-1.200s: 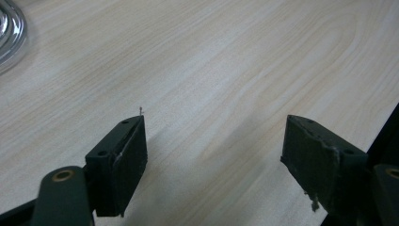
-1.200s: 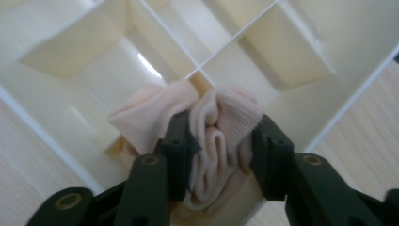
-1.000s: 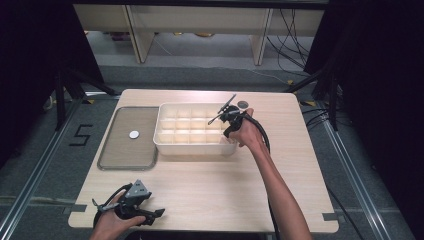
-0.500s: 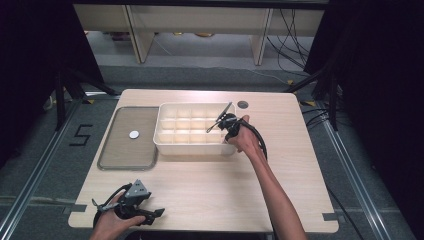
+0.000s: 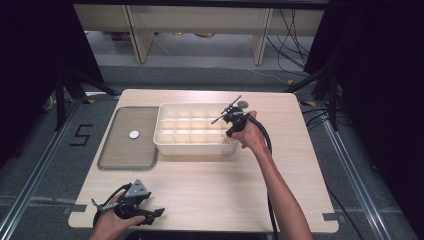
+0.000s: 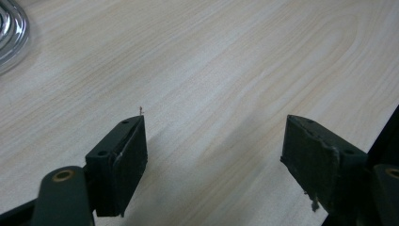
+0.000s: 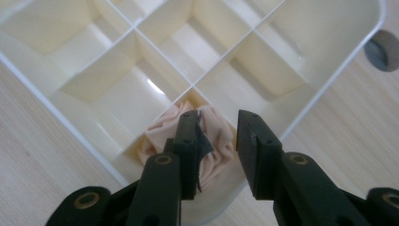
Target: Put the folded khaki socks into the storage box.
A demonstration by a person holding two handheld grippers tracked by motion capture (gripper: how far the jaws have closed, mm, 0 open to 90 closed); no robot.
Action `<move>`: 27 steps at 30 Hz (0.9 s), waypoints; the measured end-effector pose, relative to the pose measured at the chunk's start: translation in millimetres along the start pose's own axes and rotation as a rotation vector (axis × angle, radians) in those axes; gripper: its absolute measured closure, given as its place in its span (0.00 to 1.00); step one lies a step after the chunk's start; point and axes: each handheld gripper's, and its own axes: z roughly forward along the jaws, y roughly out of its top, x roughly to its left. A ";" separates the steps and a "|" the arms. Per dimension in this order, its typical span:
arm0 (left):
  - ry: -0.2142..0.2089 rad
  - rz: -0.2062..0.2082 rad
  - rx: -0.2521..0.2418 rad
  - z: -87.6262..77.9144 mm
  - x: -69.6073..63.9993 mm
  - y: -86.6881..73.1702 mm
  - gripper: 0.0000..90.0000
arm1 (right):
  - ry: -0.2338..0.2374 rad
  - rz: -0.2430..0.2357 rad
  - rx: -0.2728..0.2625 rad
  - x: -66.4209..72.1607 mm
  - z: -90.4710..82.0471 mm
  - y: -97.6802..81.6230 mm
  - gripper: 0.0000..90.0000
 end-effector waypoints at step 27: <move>0.013 -0.002 0.000 -0.7 2.3 0.5 0.25 | 0.076 0.072 -0.166 -3.5 -45.6 -16.3 0.64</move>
